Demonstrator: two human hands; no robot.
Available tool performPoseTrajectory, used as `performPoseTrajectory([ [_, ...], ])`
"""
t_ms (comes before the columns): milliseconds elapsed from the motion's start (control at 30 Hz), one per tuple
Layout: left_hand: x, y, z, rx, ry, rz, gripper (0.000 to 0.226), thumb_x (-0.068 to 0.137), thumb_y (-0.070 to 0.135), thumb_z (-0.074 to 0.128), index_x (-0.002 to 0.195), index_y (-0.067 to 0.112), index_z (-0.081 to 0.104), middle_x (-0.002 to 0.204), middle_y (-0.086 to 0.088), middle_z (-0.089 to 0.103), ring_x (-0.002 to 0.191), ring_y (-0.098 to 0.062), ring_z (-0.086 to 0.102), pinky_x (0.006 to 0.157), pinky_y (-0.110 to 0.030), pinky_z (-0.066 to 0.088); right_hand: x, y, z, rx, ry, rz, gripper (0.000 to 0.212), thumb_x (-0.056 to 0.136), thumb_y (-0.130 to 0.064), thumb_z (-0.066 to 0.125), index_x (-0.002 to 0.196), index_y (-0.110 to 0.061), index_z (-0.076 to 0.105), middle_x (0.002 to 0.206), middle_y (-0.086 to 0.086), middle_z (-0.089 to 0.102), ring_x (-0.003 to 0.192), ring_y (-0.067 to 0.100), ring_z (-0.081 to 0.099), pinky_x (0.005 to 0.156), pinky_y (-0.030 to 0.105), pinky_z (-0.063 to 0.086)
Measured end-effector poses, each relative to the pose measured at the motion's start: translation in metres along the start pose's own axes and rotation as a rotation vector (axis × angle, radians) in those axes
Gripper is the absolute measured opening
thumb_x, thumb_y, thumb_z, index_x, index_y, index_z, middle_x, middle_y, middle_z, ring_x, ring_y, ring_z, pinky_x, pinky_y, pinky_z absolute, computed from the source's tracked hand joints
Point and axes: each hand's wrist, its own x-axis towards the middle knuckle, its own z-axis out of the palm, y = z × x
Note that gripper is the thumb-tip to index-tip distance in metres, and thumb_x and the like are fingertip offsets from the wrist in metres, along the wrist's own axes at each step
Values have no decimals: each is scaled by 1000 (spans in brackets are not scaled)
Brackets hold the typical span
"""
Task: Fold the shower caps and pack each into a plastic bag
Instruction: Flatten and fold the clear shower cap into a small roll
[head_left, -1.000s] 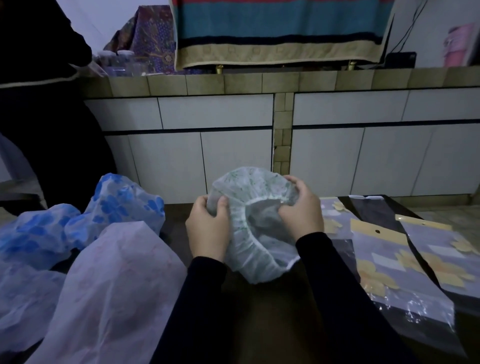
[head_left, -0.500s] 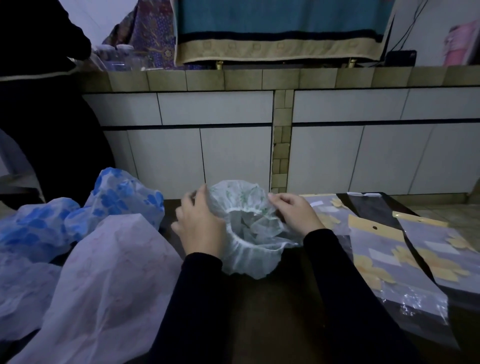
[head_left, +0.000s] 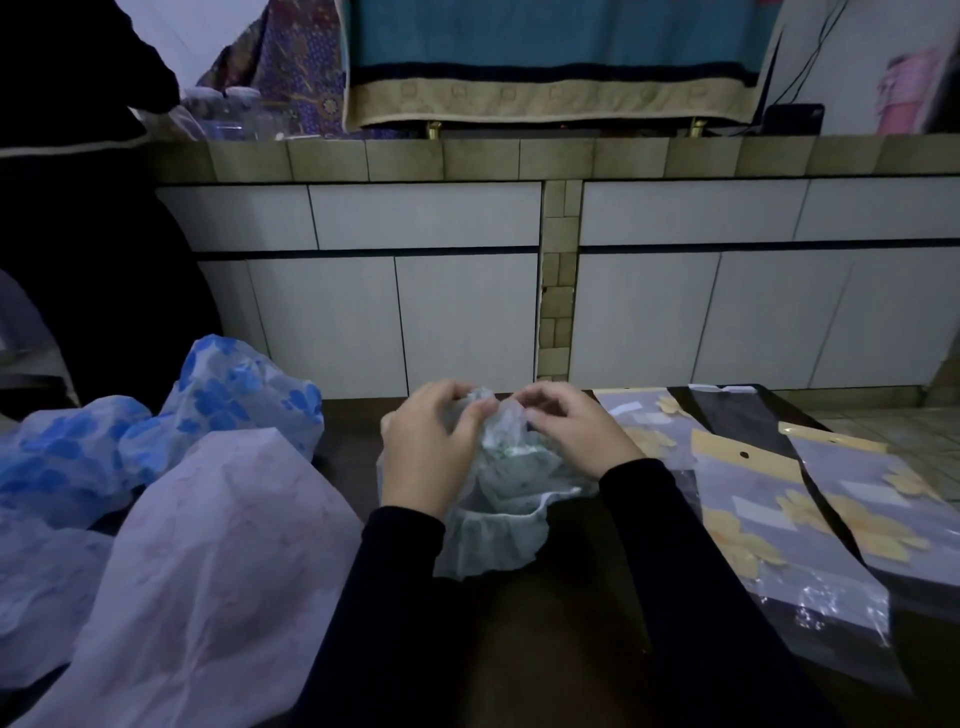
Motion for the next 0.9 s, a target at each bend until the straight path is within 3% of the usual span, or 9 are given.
performPoseTrajectory([
  [67, -1, 2, 1, -180, 50, -28, 3, 89, 20, 65, 92, 22, 65, 92, 7, 65, 84, -1, 59, 74, -7, 43, 0, 4, -1, -10, -38, 65, 21, 91, -16, 59, 109, -27, 61, 121, -1, 57, 113, 15, 54, 87, 23, 49],
  [167, -2, 1, 3, -299, 155, -39, 8, 91, 15, 61, 94, 23, 64, 89, 5, 65, 78, -4, 58, 70, -11, 44, -5, 0, -2, -22, -42, 148, 35, 89, -35, 65, 122, -26, 58, 121, -7, 53, 109, 11, 50, 69, 15, 41],
  [267, -3, -3, 6, -313, 221, -61, 11, 92, 15, 60, 95, 24, 64, 94, 3, 66, 89, -12, 62, 78, -22, 49, -2, 6, 1, -54, 114, 129, 21, 82, -42, 70, 100, -32, 65, 113, -9, 61, 104, 11, 55, 80, 25, 43],
  [367, -2, -9, 5, -131, 276, -31, 13, 93, 15, 58, 102, 21, 66, 99, 7, 64, 94, -13, 54, 79, -19, 39, 2, 12, 2, -90, 304, 145, 39, 69, -67, 63, 84, -31, 67, 97, -14, 69, 93, 10, 62, 83, 33, 50],
  [433, -2, -13, 6, 75, 286, -62, 17, 95, 22, 55, 109, 21, 65, 104, 4, 65, 93, -13, 45, 80, -24, 33, 2, 11, 1, -12, 404, 116, 35, 80, -57, 64, 82, -23, 67, 92, -6, 68, 88, 11, 61, 80, 33, 49],
  [533, -4, -15, 8, 312, 223, -189, 31, 98, 39, 45, 116, 20, 62, 112, -3, 62, 98, -22, 44, 79, -31, 24, -1, 7, -1, 82, 521, 27, 36, 91, -41, 60, 77, -8, 63, 72, 10, 60, 67, 13, 50, 62, 26, 41],
  [633, -3, -16, 9, 373, 203, -247, 36, 98, 44, 40, 113, 19, 62, 113, -5, 61, 101, -26, 44, 79, -34, 22, -1, 6, -4, 132, 589, 15, 35, 96, -32, 55, 67, -13, 56, 61, 0, 52, 59, 10, 45, 52, 18, 35],
  [767, -2, -18, 9, 317, 160, -274, 28, 98, 38, 42, 112, 22, 60, 115, -1, 60, 107, -22, 44, 87, -36, 23, -1, 7, -6, 119, 465, 76, 21, 100, -31, 45, 90, -18, 57, 79, -10, 58, 78, 9, 54, 62, 20, 40],
  [900, -1, -9, 7, 230, 167, -54, 33, 94, 24, 44, 123, 32, 56, 128, 12, 53, 122, -10, 39, 102, -36, 13, -5, 1, -6, 40, 356, 5, 17, 98, -33, 50, 87, -24, 60, 79, -15, 60, 74, 4, 54, 64, 22, 41],
])
